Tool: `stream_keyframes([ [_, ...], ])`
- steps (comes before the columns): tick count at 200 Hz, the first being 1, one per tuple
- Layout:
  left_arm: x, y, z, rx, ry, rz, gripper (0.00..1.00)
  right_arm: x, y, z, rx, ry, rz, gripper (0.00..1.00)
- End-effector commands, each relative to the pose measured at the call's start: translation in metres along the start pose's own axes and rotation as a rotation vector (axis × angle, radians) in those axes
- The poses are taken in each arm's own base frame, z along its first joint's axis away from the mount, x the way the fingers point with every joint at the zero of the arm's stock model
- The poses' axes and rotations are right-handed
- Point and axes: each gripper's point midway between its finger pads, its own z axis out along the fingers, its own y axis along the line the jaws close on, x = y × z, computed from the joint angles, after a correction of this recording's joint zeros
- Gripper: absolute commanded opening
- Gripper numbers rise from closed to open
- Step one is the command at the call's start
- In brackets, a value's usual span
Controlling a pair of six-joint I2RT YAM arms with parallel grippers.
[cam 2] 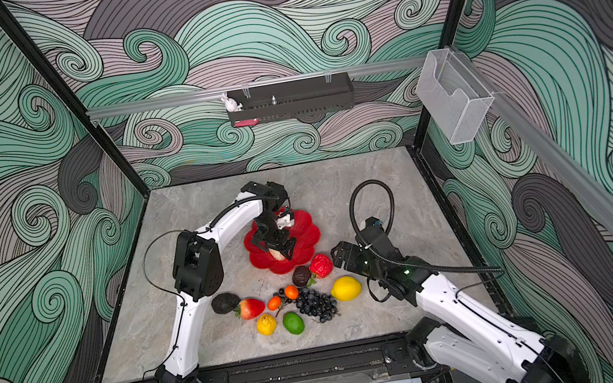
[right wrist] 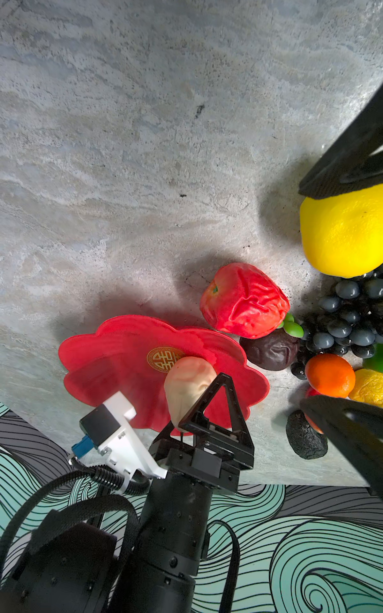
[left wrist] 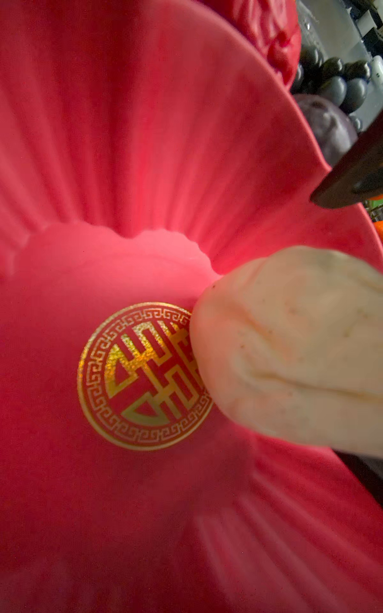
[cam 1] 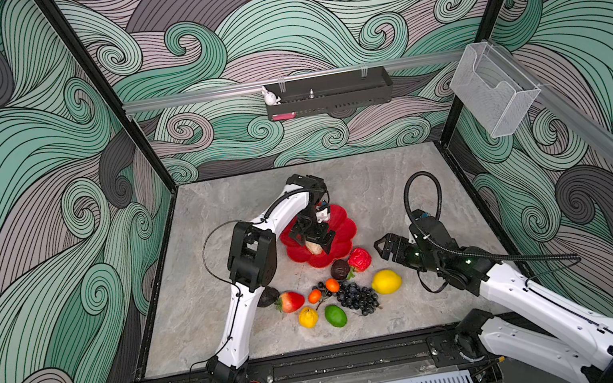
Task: Place and organize the fake fruits in the fruit bowl
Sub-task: 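Lower the pear into the bowl center with the left gripper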
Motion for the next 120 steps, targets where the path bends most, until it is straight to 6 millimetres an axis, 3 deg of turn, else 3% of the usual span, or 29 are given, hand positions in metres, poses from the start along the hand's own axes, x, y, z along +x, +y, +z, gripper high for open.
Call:
stream_keyframes([
  [1,-0.002,-0.003,-0.033,-0.016,-0.086,0.001,0.99,-0.002,0.0,0.0,0.004,-0.005,-0.009,0.94],
  [120,-0.003,-0.001,-0.044,-0.022,-0.137,-0.027,0.97,-0.004,-0.003,-0.003,0.018,-0.015,-0.026,0.94],
])
